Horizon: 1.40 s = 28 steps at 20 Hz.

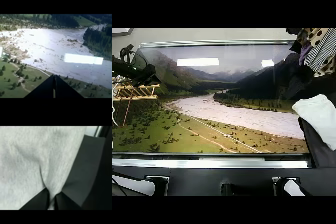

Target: Fold the clothes and pants, and hang the long-sleeved shirts on hangers.

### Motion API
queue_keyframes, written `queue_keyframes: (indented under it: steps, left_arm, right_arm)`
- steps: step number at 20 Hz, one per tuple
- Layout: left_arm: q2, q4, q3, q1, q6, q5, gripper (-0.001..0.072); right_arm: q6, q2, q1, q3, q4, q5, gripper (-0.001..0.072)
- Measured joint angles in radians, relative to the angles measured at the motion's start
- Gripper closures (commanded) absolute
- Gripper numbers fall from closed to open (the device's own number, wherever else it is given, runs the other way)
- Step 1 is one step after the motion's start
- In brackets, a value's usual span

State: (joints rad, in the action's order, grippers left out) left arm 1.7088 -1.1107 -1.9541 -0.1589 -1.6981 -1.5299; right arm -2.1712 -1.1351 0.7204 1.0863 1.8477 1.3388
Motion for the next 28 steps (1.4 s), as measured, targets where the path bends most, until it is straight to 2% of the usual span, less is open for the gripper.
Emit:
queue_keyframes:
  steps: [7,12,13,15,16,20,23,24,26,28]
  left_arm:
    - [0.000,0.000,0.000,0.000,0.000,0.000,0.0691]
    - [0.000,0.000,0.000,0.000,0.000,0.001,0.0691]
    - [0.000,0.000,0.000,0.000,0.000,0.001,0.0691]
    - [0.000,0.000,0.000,0.000,0.000,0.001,0.0691]
    - [0.000,0.000,0.000,0.000,0.000,0.001,0.0691]
    - [0.000,0.000,0.000,0.000,0.000,0.001,0.0690]
    - [0.000,-0.001,0.000,0.001,0.009,0.002,0.0691]
    - [0.000,-0.001,0.000,0.002,0.013,0.002,0.0691]
    - [0.000,-0.001,0.000,0.006,0.021,0.002,0.0691]
    - [0.000,-0.015,0.000,0.014,0.038,0.003,0.0692]
  right_arm:
    - [-0.014,0.000,0.000,-0.113,0.122,0.076,0.0679]
    - [-0.018,0.000,0.000,-0.164,0.152,0.128,0.0664]
    - [-0.018,0.000,0.000,-0.175,0.157,0.136,0.0579]
    - [-0.018,0.001,0.000,-0.189,0.173,0.161,0.0307]
    - [-0.017,0.001,0.000,-0.193,0.185,0.166,0.0282]
    - [0.000,0.039,0.000,-0.196,0.217,0.174,0.0291]
    - [0.020,0.137,0.000,-0.156,0.191,0.069,0.0304]
    - [0.039,0.176,0.000,-0.131,0.148,0.002,0.0351]
    - [0.124,0.233,-0.001,-0.074,-0.003,-0.129,0.0360]
    - [0.251,0.246,-0.021,-0.021,-0.199,-0.214,0.0368]
